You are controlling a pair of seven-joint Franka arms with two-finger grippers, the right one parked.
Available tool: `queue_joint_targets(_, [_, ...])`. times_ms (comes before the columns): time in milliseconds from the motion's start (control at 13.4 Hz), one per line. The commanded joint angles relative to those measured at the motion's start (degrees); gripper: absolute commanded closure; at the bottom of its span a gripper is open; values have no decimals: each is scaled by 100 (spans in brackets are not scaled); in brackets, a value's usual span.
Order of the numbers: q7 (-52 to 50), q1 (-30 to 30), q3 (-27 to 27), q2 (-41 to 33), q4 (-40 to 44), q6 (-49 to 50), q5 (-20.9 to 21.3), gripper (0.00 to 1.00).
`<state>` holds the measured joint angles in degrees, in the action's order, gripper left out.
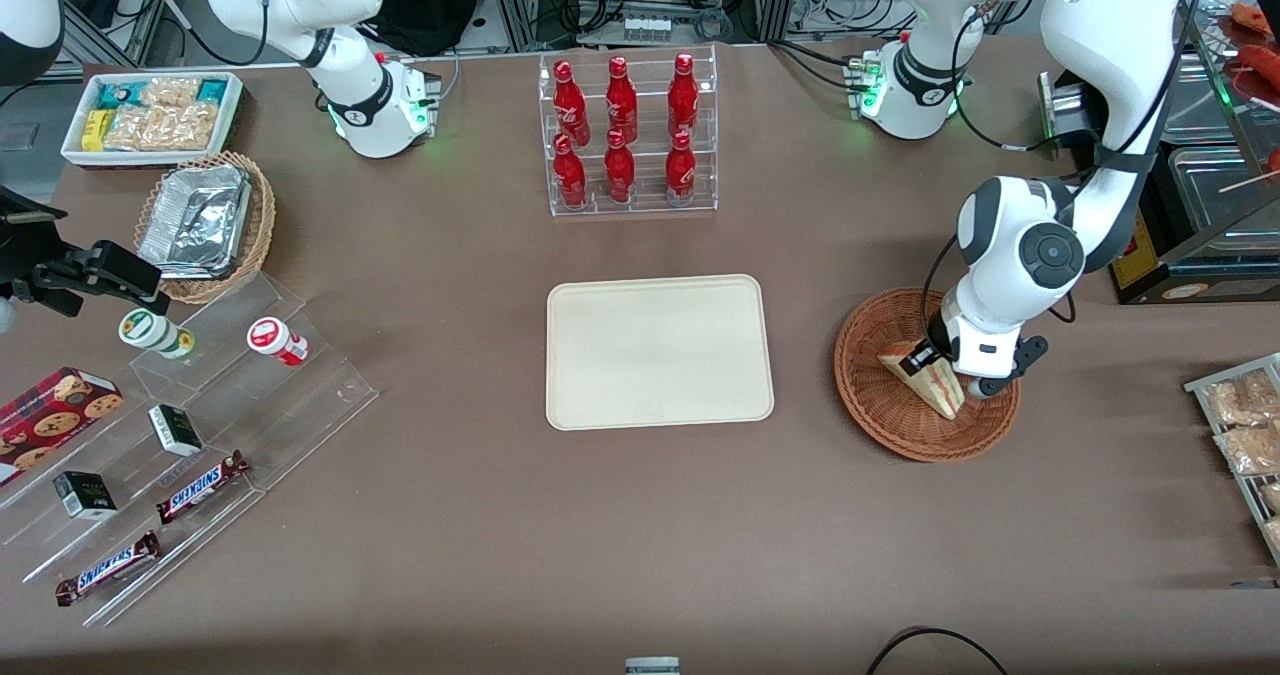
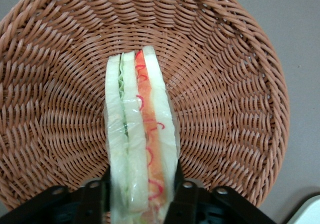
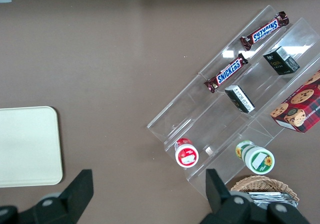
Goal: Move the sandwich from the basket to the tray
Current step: 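Lower the left gripper onto the sandwich and close it around it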
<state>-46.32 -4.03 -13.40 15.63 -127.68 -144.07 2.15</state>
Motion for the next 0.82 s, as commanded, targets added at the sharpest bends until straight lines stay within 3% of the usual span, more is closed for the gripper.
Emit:
queue_joint_targets(0, [-114, -28, -22, 37, 199, 36, 101, 96])
queue_joint_targets(149, [-114, -28, -22, -112, 391, 385, 101, 96])
queue_joint_targets(521, [-114, 191, -223, -298, 2322, 3398, 92, 96])
queue_joint_targets(744, [-123, 717, -329, -175, 3037, 3851, 57, 95])
